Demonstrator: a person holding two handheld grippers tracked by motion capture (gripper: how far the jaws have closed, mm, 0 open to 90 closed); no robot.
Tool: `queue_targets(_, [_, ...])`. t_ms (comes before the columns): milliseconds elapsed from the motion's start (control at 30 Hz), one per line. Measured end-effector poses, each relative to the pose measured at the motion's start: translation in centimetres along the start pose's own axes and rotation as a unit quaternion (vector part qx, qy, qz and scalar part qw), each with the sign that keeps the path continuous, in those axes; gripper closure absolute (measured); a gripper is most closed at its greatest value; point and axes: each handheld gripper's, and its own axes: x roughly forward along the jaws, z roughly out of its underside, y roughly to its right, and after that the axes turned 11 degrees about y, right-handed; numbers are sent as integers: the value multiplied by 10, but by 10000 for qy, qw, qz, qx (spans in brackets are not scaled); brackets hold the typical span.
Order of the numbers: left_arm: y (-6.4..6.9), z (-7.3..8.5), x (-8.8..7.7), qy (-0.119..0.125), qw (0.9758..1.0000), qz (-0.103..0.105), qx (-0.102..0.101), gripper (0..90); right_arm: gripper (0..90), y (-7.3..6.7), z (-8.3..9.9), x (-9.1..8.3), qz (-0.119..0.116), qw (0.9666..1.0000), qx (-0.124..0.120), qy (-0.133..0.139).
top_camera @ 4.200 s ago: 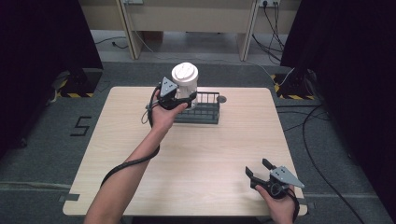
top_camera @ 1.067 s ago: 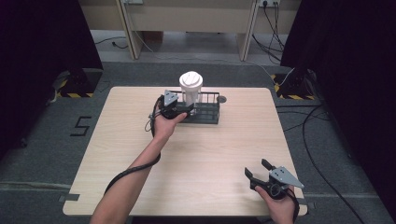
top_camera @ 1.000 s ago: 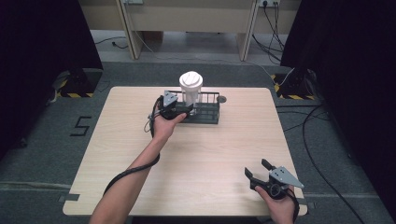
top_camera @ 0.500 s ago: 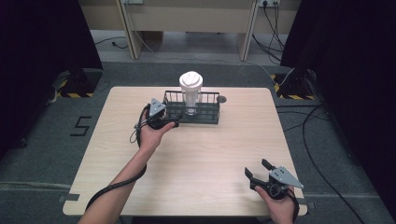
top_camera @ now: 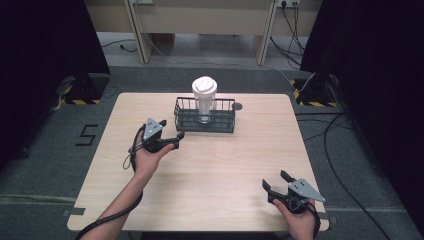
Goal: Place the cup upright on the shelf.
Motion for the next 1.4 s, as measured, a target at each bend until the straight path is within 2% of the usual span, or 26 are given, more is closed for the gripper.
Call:
queue_targets(267, [-3, 8, -32, 21, 10000, -11, 17, 146, 216, 0, 0, 0, 7, 10000, -3, 4])
queue_targets(533, [-11, 18, -64, 83, 9997, -135, -181, 146, 216, 0, 0, 0, 8, 10000, -29, -2])
queue_targets(800, [-19, 35, -92, -16, 9993, -293, -249, 151, 216, -1, 0, 0, 7, 10000, -51, -10])
queue_targets(1133, [-25, 52, -115, -127, 9978, -545, -354, 150, 217, -1, 0, 0, -8, 10000, -57, -26])
queue_targets(1267, [-26, 52, -119, -128, 9978, -617, -196, 151, 217, -1, 0, 0, -7, 10000, -68, -16])
queue_targets(1400, [-26, 55, -118, -164, 9978, -600, -222, 151, 217, -2, 0, 0, -7, 10000, -69, -36])
